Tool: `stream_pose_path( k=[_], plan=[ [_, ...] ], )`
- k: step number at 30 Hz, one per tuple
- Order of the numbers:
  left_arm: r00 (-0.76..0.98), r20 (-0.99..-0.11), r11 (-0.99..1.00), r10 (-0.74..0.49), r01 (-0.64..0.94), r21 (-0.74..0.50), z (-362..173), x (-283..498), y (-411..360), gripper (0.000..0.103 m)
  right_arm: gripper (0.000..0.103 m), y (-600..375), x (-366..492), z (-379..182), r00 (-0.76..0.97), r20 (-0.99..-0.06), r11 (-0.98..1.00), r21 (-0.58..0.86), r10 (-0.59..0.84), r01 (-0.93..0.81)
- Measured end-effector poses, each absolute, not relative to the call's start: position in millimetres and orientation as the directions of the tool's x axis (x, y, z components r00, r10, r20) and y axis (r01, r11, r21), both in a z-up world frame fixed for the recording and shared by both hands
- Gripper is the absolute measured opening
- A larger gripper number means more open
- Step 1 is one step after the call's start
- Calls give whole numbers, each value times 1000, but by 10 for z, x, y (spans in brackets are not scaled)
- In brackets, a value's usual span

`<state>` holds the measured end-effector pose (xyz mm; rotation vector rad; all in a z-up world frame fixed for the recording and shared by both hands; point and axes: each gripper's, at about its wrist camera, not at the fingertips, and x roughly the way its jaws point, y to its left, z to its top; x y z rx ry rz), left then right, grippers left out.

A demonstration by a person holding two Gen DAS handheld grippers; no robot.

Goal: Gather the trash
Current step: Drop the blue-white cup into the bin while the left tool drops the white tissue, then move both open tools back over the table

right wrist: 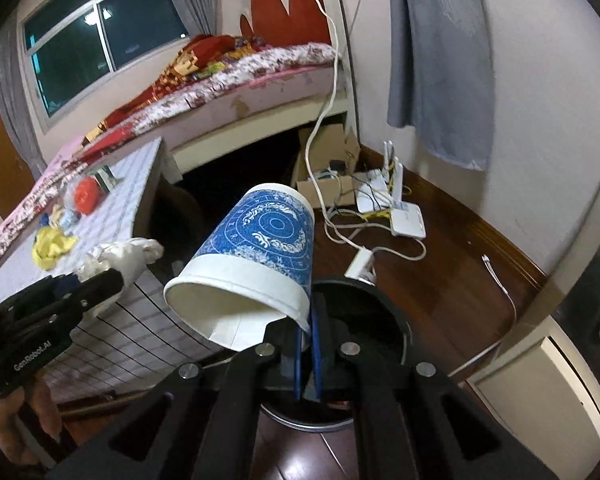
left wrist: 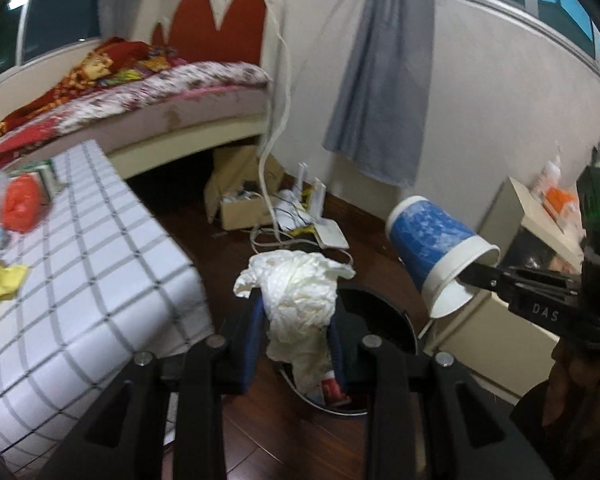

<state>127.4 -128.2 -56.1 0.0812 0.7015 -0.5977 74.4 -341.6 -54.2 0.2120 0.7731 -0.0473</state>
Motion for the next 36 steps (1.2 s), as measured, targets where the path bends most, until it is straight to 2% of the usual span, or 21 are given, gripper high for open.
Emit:
stream_pose_path(
  k=[15,17,19,20,21,22,25,27,36],
  plan=[
    [390,-751,755,-532,620,-213,-1339,1605,-1929,31,5,-3744,1106,-1386,567,-823,990,106,34,96],
    [357,-760,748,-543,617,-245,-1413,1653,-1952,38,6,-3741,1176,-1514,545,-838,993,87,29,80],
    [330,-790,767,-516,588,-256,-1534,1709,-1949,85,40,-3768,1250,-1683,494,-868,995,1,-48,97],
    [339,-794,779,-505,576,-249,-1564,1706,-1914,90,79,-3814,1269,-1749,469,-881,993,-15,-68,116],
    [357,-801,797,-481,558,-231,-1580,1711,-1881,97,97,-3884,1252,-1799,460,-884,990,-15,-80,142],
    [380,-813,823,-441,532,-197,-1605,1705,-1850,101,97,-3941,1223,-1821,456,-884,986,-29,-103,167],
    [421,-826,865,-373,480,-146,-1652,1662,-1699,102,97,-4073,1122,-1857,446,-886,973,-26,-128,228],
    [442,-832,885,-335,450,-117,-1683,1631,-1623,102,102,-4110,1090,-1891,425,-894,966,-28,-140,258],
    [494,-816,909,-300,407,-88,-1538,1517,-1431,102,102,-3889,998,-1701,479,-863,967,-39,-160,252]
  ],
)
